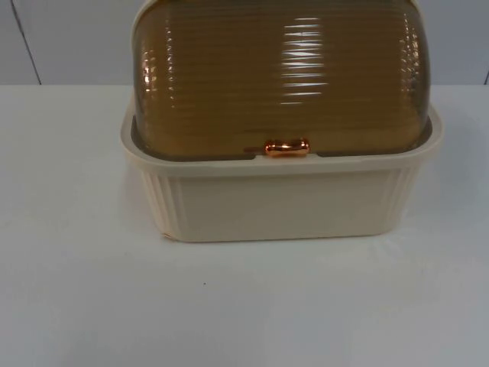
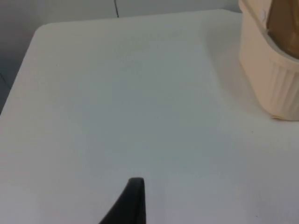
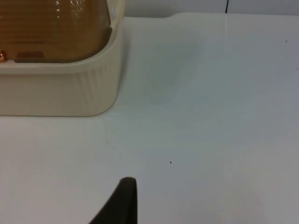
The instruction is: Open the box lid with the left hand, place the block into the box with the right hand, then close the box lid with the left hand.
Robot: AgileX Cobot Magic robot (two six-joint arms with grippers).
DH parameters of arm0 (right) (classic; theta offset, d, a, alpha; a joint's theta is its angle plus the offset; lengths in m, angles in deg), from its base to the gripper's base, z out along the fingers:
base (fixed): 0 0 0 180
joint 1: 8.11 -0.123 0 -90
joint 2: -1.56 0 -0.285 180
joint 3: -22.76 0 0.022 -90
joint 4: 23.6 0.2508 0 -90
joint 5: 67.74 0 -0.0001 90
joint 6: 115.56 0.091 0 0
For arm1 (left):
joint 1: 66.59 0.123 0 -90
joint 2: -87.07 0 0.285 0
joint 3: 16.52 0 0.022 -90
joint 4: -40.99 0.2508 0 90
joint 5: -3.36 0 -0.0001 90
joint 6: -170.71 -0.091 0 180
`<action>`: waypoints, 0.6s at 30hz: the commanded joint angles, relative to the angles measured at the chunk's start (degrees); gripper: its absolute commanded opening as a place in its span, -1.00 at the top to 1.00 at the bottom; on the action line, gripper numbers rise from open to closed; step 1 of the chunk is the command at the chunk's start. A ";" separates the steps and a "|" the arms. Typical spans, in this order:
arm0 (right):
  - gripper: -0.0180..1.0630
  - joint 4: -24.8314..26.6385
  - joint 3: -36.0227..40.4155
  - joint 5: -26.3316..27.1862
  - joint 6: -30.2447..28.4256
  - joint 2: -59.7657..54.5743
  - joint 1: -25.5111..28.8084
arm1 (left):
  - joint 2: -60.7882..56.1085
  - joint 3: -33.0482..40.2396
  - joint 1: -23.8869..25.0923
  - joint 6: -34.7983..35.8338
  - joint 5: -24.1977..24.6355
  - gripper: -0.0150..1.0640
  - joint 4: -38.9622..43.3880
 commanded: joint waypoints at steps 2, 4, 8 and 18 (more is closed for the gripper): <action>-0.91 -0.08 0.12 0.21 0.04 0.17 -0.14 | -0.15 0.27 0.26 0.42 0.22 -0.97 0.27; -0.91 -0.08 0.12 0.21 0.04 0.17 -0.14 | -0.15 0.27 0.26 0.42 0.22 -0.97 0.27; -0.91 -0.08 0.12 0.21 0.04 0.17 -0.14 | -0.15 0.27 0.26 0.42 0.22 -0.97 0.27; -0.91 -0.08 0.12 0.21 0.04 0.17 -0.14 | -0.15 0.27 0.20 0.30 0.22 -0.97 0.38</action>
